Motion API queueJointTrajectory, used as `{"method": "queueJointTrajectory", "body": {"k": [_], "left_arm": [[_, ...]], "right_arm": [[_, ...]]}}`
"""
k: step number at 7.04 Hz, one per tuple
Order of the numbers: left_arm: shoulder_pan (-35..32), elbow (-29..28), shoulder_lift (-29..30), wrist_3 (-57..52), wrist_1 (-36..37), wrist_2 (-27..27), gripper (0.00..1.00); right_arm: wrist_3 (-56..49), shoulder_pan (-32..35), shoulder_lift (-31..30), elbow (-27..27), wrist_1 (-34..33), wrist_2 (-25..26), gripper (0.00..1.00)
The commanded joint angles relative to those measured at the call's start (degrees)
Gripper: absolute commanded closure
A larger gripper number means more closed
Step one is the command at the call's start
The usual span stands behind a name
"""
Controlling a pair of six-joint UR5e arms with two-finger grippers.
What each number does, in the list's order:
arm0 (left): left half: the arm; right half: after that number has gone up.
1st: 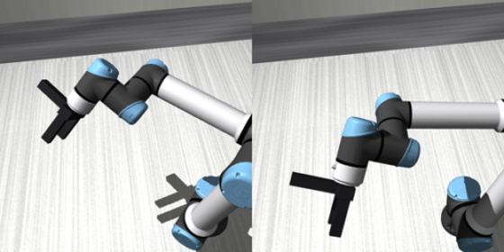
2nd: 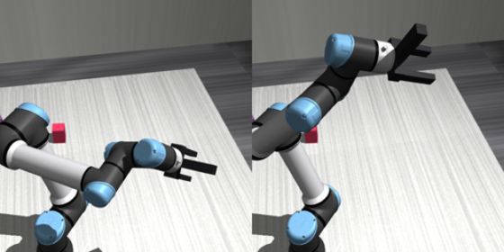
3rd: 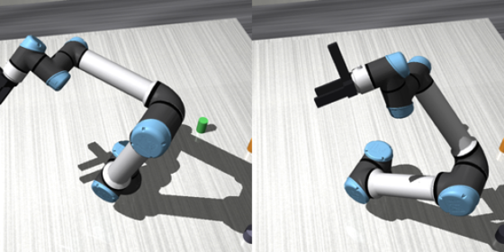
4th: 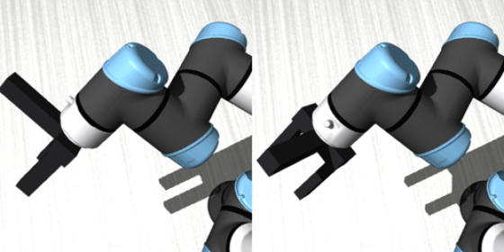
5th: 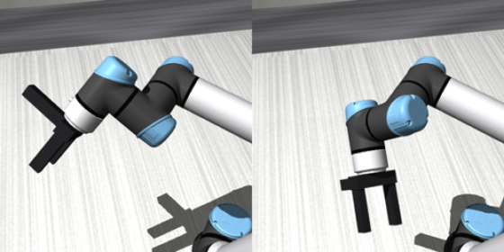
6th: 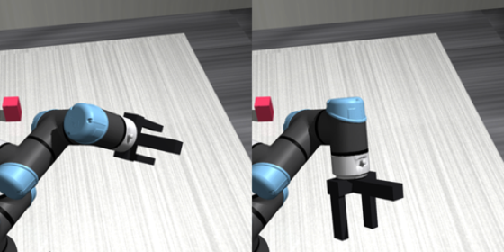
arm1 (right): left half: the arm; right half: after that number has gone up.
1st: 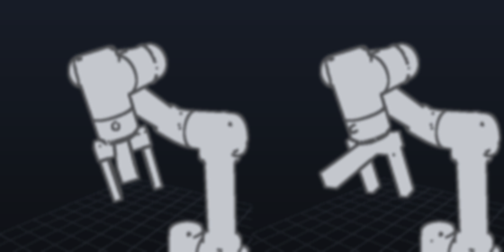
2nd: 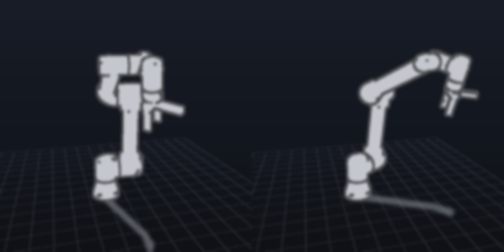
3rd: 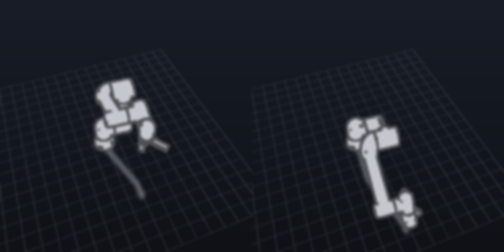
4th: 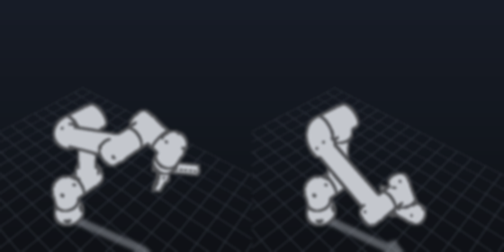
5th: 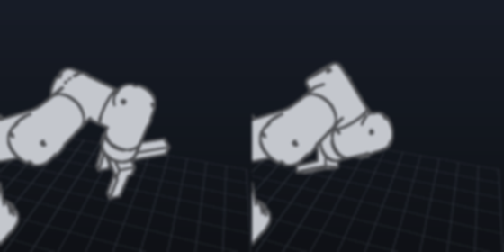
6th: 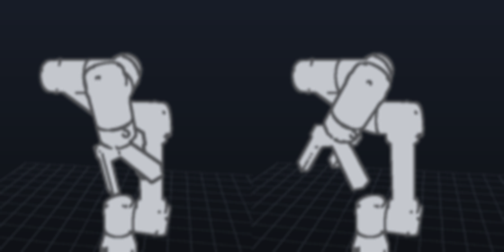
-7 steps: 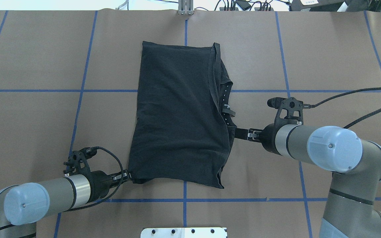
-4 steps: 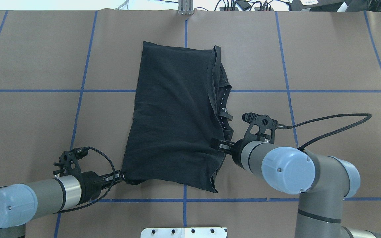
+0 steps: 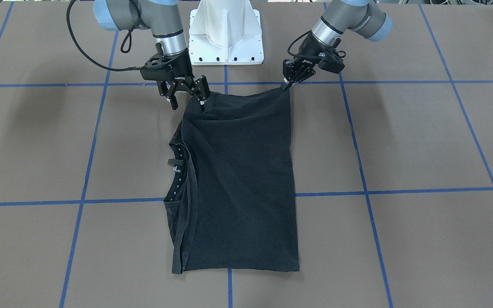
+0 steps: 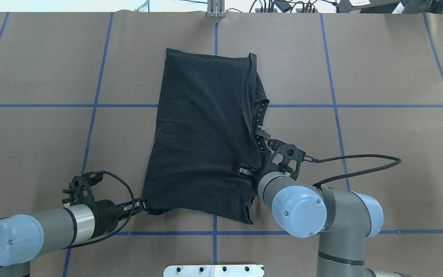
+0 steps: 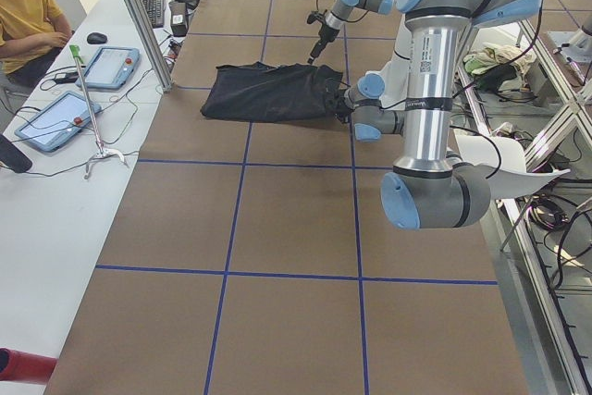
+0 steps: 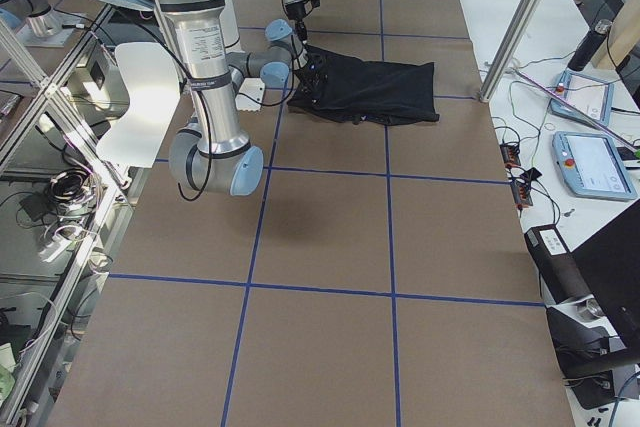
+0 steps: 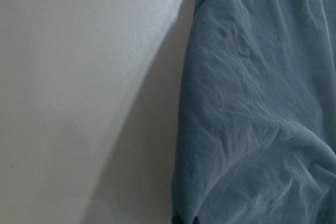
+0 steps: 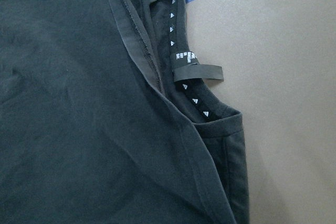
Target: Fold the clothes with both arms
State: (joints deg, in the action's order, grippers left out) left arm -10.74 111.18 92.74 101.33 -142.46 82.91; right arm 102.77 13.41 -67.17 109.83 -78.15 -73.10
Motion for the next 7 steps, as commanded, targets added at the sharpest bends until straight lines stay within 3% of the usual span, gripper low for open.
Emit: {"method": "queueJointTrajectory", "body": {"k": [1,5,7], "left_arm": [[0.10,0.00,0.16,0.00,-0.01,-0.03,1.00],[0.28,0.00,0.25,0.00,-0.01,0.06,1.00],[0.28,0.00,0.16,0.00,-0.01,0.06,1.00]], "right_arm": [[1.64,-1.45,1.25,-3.20,0.10,3.47,0.06],[2.26,-2.25,1.60,-6.21,0.98,4.28,0.06],[2.26,-2.25,1.87,-7.08,0.90,4.45,0.12]]}}
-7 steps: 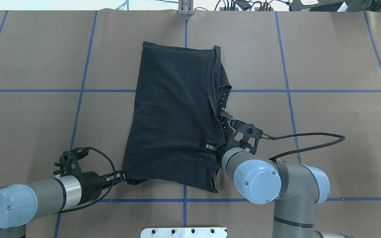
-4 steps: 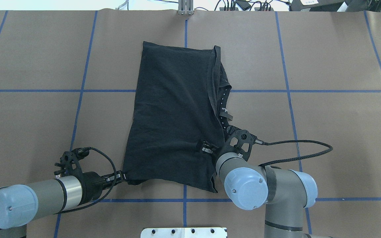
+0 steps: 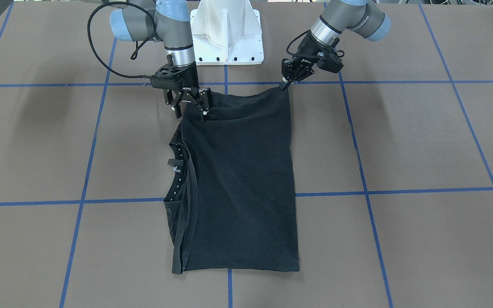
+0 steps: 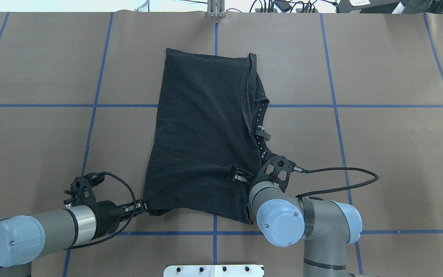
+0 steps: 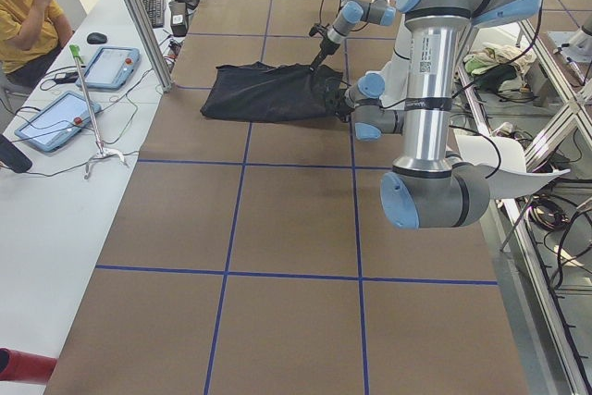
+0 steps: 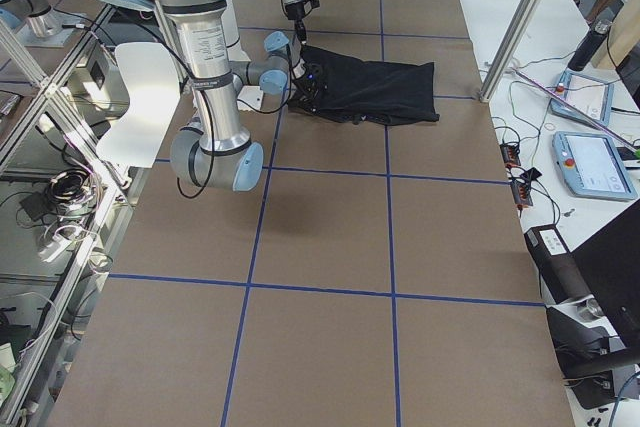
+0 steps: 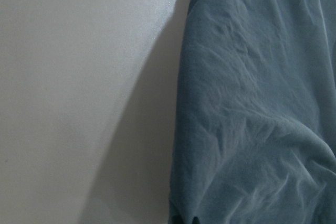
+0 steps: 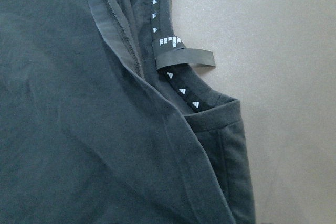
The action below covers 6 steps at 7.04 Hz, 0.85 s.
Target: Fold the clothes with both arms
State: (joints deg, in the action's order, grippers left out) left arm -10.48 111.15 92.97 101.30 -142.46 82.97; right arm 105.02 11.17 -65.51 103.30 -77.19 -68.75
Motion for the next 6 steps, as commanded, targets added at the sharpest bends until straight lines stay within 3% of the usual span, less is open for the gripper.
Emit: {"method": "queueJointTrajectory", "body": {"k": [1,3,4,5,6], "left_arm": [[0.02,0.03,-0.07,0.04,-0.01,0.00,1.00],[0.02,0.03,-0.07,0.04,-0.01,-0.09,1.00],[0.02,0.03,-0.07,0.04,-0.01,-0.09,1.00],[0.02,0.03,-0.07,0.04,-0.01,-0.17,1.00],[0.11,0.03,-0.07,0.04,-0.01,-0.18,1.00]], "right_arm": [[0.01,-0.01,0.55,-1.08,-0.06,0.45,0.13],[0.01,-0.01,0.82,-1.52,-0.06,0.63,0.14],[0.27,-0.01,1.17,-1.79,-0.06,0.63,0.35],[0.36,-0.01,1.26,-1.96,-0.06,0.63,0.45],[0.36,-0.01,1.26,-1.88,-0.06,0.63,0.45]]}}
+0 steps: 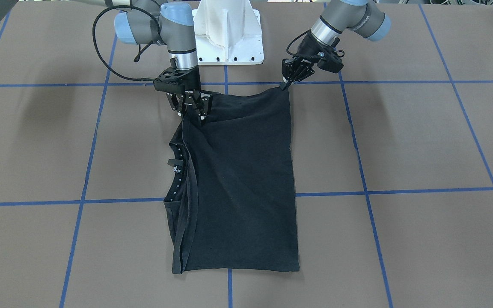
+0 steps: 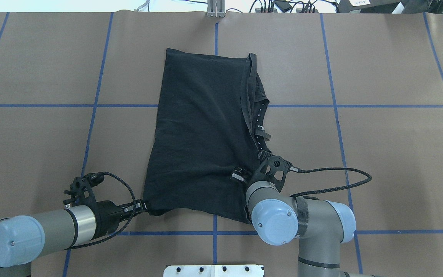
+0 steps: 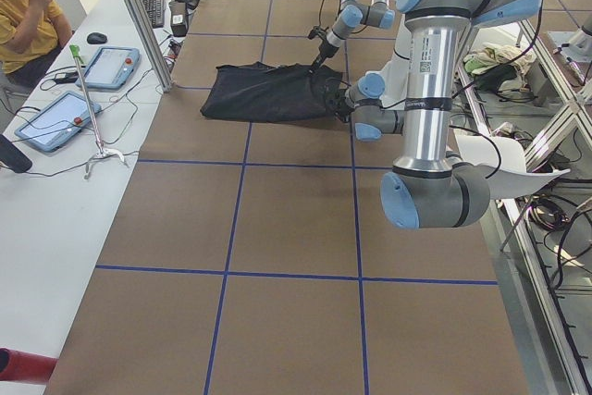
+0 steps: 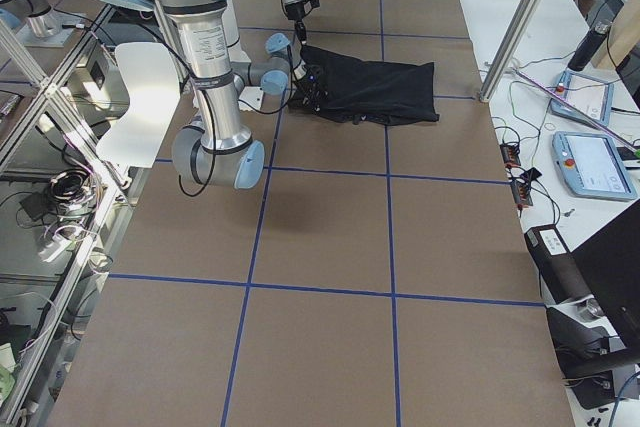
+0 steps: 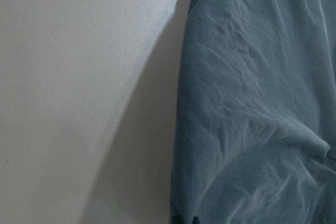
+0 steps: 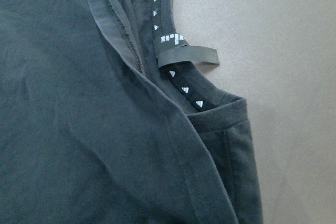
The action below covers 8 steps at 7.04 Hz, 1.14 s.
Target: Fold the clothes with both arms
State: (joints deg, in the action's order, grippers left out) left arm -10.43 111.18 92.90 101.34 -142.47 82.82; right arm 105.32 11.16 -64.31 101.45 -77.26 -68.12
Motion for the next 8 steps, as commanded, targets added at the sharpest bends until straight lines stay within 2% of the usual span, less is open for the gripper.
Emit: {"method": "queueJointTrajectory", "body": {"k": [1,2,3,4,8], "left_arm": [[0.06,0.00,0.00,0.00,0.00,-0.03,1.00],[0.06,0.00,0.00,0.00,0.00,-0.03,1.00],[0.06,0.00,0.00,0.00,0.00,-0.03,1.00],[0.15,0.00,0.09,0.00,0.00,-0.03,1.00],[0.15,0.09,0.35,0.00,0.00,-0.03,1.00]], "right_arm": [[0.06,0.00,-0.02,-0.11,0.00,0.09,0.46],[0.06,0.00,-0.02,-0.11,0.00,0.35,0.61],[-0.03,0.00,-0.02,0.06,0.00,0.36,0.85],[-0.20,0.09,-0.11,0.50,0.00,0.36,1.00],[-1.08,0.44,-0.81,5.25,-0.53,-0.08,1.00]]}}
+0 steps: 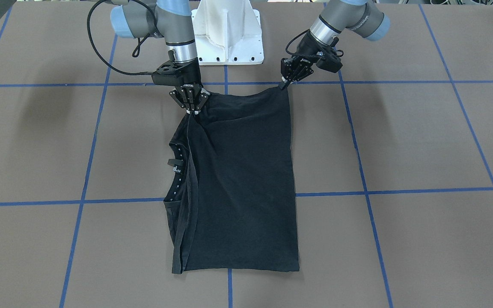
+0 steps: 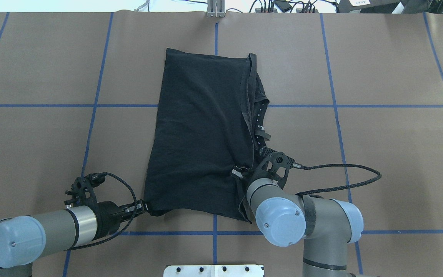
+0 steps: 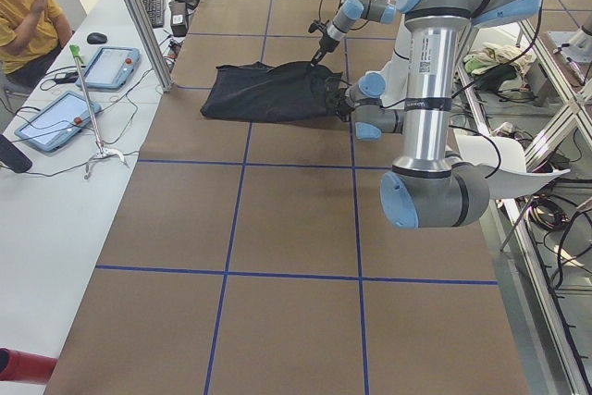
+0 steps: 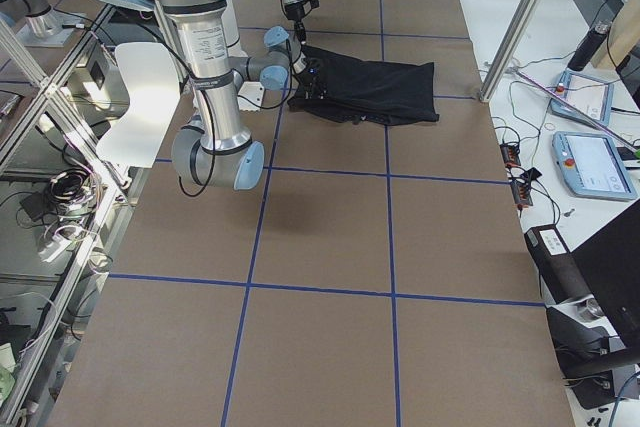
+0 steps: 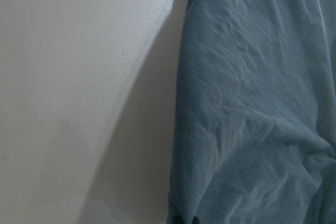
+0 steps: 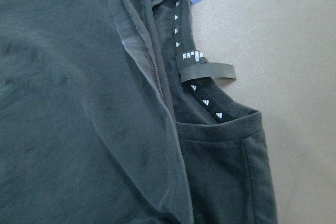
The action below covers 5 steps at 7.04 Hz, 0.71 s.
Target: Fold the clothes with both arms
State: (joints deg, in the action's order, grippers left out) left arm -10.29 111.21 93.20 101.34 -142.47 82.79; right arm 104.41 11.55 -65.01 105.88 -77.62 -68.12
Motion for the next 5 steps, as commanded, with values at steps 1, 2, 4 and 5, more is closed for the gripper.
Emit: {"method": "queueJointTrajectory", "body": {"k": [1,2,4,5], "left_arm": [[0.09,-0.03,0.05,0.00,0.00,0.00,1.00],[0.09,-0.03,0.05,0.00,0.00,0.00,1.00],[0.18,-0.03,0.05,0.00,0.00,0.00,1.00],[0.18,-0.03,0.05,0.00,0.00,0.00,1.00]], "right_arm": [[-0.17,-0.29,-0.38,0.56,-0.17,0.09,1.00],[-0.17,-0.47,-0.99,0.47,-0.08,0.27,1.00],[-0.17,-0.65,-1.08,-0.05,-0.08,0.44,0.65],[-1.48,-0.82,-0.99,-0.75,-0.17,2.88,0.03]]}}
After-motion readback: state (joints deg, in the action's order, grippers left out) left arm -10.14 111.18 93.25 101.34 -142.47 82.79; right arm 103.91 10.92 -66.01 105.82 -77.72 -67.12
